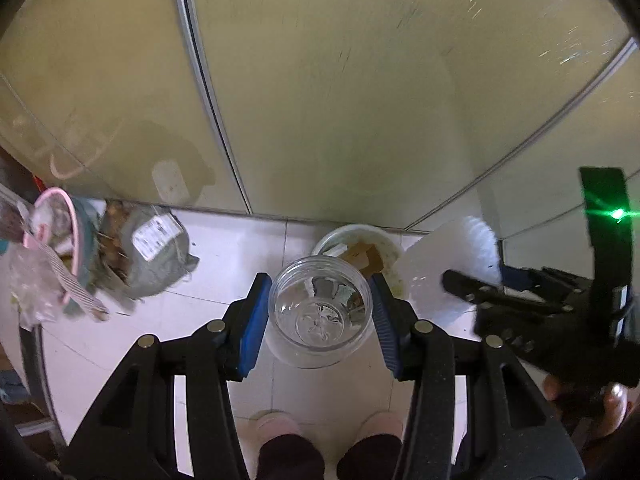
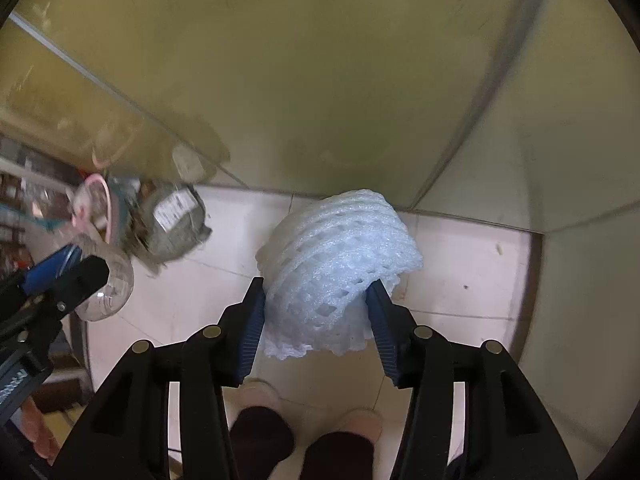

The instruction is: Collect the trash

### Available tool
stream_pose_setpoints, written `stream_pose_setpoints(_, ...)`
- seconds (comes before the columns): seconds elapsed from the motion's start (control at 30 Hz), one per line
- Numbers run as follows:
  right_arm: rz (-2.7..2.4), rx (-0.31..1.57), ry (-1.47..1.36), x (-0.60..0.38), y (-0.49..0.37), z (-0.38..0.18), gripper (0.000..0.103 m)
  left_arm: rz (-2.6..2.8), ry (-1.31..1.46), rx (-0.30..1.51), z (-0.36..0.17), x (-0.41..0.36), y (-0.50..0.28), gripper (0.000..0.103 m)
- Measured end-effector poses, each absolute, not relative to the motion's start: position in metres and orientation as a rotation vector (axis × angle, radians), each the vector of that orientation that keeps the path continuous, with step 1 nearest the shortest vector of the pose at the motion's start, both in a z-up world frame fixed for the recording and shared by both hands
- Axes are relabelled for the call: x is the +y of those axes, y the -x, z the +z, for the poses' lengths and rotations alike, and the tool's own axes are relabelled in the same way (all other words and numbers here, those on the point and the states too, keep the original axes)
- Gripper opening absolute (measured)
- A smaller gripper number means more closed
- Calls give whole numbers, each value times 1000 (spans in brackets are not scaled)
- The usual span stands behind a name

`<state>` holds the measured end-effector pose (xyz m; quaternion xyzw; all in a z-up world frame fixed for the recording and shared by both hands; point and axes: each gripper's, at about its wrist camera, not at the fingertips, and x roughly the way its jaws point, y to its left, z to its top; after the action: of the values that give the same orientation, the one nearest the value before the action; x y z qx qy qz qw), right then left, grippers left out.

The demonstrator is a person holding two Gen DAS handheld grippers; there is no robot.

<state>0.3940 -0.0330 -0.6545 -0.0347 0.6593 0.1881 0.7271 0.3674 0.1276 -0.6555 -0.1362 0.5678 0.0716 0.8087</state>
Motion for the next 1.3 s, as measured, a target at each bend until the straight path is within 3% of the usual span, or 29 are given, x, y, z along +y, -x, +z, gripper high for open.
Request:
stream_pose_setpoints(0.17, 467, 1516, 147, -14, -398, -704, 53, 142, 331, 1223, -693, 124, -380, 48)
stream_pose_setpoints(0.37, 496, 1518, 86, -28, -402, -709, 61, 86, 392, 1248, -721, 120, -401, 48)
stream_pose_setpoints(0.43, 487, 1493, 77, -34, -403, -704, 69, 74, 404, 1250, -726, 118, -408, 48)
stream_pose_setpoints(0.87, 427, 1421, -27, -75, -413, -670, 69, -9, 335, 1306, -741, 90, -439, 48)
stream_pose_setpoints(1.07, 406, 1391, -59, -84, -411, -616, 69, 7, 277, 1310, -686, 85, -423, 48)
stream_pose_setpoints(1.3, 421, 1293, -24, -88, -408, -482, 69, 29, 241, 1197, -520, 87, -390, 48)
